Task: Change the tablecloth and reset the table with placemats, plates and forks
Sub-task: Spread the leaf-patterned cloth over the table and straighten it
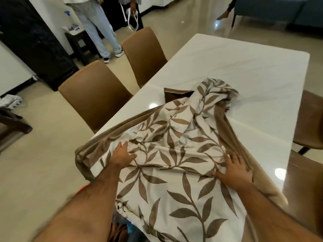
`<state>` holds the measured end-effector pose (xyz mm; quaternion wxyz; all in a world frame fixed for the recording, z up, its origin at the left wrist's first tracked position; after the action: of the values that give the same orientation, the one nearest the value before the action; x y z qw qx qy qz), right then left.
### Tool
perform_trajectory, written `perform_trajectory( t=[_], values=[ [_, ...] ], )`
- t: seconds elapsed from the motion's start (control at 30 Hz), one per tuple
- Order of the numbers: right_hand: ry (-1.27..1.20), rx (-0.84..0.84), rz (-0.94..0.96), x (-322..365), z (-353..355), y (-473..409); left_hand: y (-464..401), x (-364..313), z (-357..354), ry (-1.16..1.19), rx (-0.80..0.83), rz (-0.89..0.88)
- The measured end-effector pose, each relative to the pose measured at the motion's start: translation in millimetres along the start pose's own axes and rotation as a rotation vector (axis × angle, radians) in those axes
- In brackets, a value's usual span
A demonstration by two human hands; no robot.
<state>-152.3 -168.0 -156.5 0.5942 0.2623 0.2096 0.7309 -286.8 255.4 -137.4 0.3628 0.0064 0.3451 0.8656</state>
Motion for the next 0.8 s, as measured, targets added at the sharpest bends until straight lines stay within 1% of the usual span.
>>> perform_trajectory(
  t=[0.07, 0.1, 0.2, 0.27, 0.33, 0.43, 0.53, 0.6, 0.67, 0.7, 0.8],
  values=[
    [-0.025, 0.032, -0.055, -1.5, 5.9, -5.0, -5.4, 10.3, 7.5, -0.004, -0.008, 0.002],
    [-0.034, 0.052, -0.086, 1.2, 9.5, -8.2, -9.4, 14.9, 13.8, 0.017, -0.041, -0.006],
    [-0.096, 0.066, -0.183, 16.0, 19.8, -16.5, -23.3, 28.5, 42.3, 0.068, -0.202, -0.004],
    [-0.174, -0.019, -0.262, 24.9, 23.3, -19.9, -36.0, 41.9, 65.9, 0.112, -0.302, 0.016],
    [-0.197, -0.118, -0.323, 32.3, 22.9, -19.3, -46.6, 52.9, 82.5, 0.136, -0.346, 0.011],
    [-0.155, -0.168, -0.330, 52.3, 17.0, -20.5, -63.7, 60.9, 98.9, 0.092, -0.309, 0.011],
    [-0.125, -0.208, -0.298, 79.7, 15.4, -24.5, -87.6, 57.4, 102.1, 0.052, -0.230, -0.076],
    [-0.150, -0.279, -0.240, 100.6, 17.9, -24.7, -98.9, 53.3, 104.6, 0.003, -0.197, -0.105],
    [-0.152, -0.295, -0.178, 122.1, 19.0, -25.8, -107.5, 50.4, 106.9, -0.045, -0.161, -0.105],
    [-0.144, -0.253, -0.161, 130.8, 16.5, -27.4, -109.2, 49.3, 109.5, -0.080, -0.141, -0.099],
    [-0.091, -0.023, -0.193, 141.6, -2.3, -29.7, -116.8, 56.9, 123.6, -0.143, -0.138, -0.101]
  ],
)
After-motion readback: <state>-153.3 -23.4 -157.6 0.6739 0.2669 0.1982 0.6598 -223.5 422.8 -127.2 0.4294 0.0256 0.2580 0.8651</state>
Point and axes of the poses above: each hand's wrist, its own y-axis away from the middle knuckle, its own z-axis out of the back of the hand, x = y × z, the point moved 4 cm from there along -y, towards the middle knuckle, and after that the axes turned 9 degrees about x, right-handed, at the moved point
